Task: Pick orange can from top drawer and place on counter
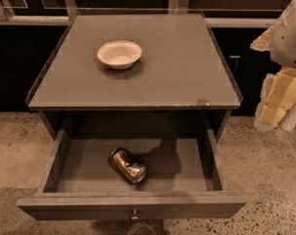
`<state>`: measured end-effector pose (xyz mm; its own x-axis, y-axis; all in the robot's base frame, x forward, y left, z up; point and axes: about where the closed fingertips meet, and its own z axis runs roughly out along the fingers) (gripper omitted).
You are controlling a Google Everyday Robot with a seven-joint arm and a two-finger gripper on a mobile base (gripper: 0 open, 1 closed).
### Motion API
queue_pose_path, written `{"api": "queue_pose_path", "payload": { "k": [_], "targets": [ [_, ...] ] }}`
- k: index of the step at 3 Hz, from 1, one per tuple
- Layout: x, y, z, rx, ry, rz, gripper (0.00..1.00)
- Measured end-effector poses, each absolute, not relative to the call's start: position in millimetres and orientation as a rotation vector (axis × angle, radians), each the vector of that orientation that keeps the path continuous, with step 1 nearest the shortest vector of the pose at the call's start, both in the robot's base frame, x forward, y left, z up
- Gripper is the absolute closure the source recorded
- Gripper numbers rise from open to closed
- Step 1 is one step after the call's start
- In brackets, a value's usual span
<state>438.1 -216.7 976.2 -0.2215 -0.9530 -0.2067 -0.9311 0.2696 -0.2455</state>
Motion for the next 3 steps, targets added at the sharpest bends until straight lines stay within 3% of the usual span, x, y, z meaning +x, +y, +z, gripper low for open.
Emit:
{"api": "queue_pose_path", "payload": {
  "k": [3],
  "targets": [
    [411,-201,955,-1.624,2.171,-0.018,0.00]
  ]
}}
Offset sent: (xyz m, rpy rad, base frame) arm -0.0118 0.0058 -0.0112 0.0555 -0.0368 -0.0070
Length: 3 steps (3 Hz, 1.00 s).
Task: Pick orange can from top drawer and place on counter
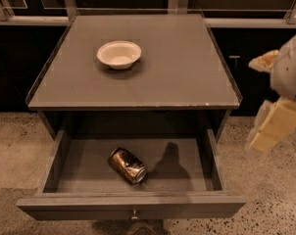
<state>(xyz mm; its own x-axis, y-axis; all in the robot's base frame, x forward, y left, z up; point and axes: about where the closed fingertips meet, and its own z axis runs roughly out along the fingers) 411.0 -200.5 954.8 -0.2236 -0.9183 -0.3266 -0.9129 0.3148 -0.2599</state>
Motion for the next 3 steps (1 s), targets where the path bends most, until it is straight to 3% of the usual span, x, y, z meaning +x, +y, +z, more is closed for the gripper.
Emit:
{"api": "queue_pose_path", "payload": {
  "k": [1,2,3],
  "targets": [
    [396,-172,894,-1.506,2.151,0.189,0.00],
    [391,-107,827,-1.497,2.110,0.471,0.00],
    [389,-98,821,-1.493,2.107,0.509,0.00]
  ]
}}
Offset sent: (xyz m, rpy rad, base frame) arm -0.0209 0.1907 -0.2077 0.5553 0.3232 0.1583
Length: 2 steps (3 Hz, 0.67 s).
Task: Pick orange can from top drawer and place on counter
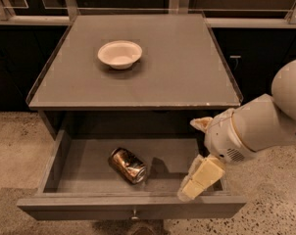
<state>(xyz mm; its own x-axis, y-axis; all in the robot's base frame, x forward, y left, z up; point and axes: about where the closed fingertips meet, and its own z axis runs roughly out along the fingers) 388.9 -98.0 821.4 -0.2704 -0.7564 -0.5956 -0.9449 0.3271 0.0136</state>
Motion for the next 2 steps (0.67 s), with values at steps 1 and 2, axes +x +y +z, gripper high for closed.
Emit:
{"api": "queue_pose_path", "payload": {
  "k": [1,2],
  "targets": [
    [386,-90,802,-1.427,2.103,0.544,0.00],
    [399,-44,769,-1.387,2.062,0.586,0.00]
  ]
}}
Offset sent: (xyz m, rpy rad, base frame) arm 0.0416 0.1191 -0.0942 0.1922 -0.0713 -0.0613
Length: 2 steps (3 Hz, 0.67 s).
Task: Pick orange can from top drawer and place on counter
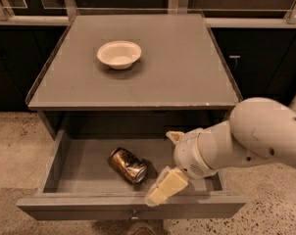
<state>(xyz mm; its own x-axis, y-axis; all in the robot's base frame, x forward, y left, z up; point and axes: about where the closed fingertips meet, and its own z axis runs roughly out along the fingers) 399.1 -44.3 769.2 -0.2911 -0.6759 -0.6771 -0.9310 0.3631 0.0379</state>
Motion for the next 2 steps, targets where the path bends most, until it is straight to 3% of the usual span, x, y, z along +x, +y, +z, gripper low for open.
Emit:
{"api": "queue_pose_path", "payload": {
  "k": [1,2],
  "targets": [
    [428.0,2.3,759.0,-1.379,1.976,0.568,0.00],
    [438.0,3.7,762.6,-1.352,1.962,0.536,0.00]
  ]
}}
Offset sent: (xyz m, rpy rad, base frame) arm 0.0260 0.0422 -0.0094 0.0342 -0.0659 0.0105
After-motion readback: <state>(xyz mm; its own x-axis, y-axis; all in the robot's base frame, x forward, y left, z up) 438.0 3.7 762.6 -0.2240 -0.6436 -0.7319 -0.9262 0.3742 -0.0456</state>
